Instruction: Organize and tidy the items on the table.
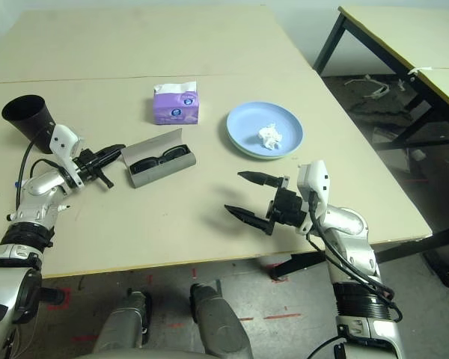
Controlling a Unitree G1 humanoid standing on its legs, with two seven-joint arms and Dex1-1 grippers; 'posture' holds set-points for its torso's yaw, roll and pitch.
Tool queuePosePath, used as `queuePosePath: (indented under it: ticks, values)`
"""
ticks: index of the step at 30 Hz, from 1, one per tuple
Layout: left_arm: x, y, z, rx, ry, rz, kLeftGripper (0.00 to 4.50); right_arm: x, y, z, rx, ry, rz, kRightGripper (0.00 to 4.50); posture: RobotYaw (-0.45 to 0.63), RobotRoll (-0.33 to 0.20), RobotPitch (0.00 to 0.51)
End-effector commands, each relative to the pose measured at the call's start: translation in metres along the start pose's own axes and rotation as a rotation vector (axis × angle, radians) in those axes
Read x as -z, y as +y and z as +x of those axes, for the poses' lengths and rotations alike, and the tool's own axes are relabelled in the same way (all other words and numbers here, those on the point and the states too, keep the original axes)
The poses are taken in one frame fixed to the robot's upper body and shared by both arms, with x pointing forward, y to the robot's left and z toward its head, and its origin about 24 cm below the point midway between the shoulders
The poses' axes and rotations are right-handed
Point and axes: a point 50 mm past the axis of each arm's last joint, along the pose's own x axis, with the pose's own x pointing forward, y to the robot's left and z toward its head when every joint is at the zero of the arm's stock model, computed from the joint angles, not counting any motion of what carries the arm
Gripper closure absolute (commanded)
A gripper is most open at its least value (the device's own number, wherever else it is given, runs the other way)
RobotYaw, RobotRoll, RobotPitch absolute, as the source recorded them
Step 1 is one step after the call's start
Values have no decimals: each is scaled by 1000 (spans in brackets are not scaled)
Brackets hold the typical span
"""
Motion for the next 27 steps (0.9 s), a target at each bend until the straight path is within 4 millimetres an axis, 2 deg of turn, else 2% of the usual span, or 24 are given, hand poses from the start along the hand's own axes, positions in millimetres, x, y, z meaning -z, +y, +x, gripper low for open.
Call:
queuePosePath:
  ticks: [1,8,13,18,21,26,27]
  values:
    - [6,-7,-7,85,41,24,4472,-2,1,1,-10,2,-2,0,-231,0,171]
    - [10,-11,-20,181,107,60,4472,-5,-1,7,-10,-14,-6,0,-222,0,170]
    - [4,-5,-24,141,74,19,4472,-5,-2,8,-19,-13,-8,0,-215,0,168]
    - [-29,14,-29,70,-24,-21,4472,-5,-1,12,-54,-11,-18,0,-205,0,171]
    - [-51,19,-38,46,-10,-78,4472,-4,5,15,-128,-8,-26,0,-203,0,174]
    - [-64,10,-70,7,195,-182,4472,-1,17,23,-279,7,-35,0,-179,0,185]
    - [-67,7,-75,2,218,-203,4295,-1,17,25,-293,4,-35,0,-170,0,187]
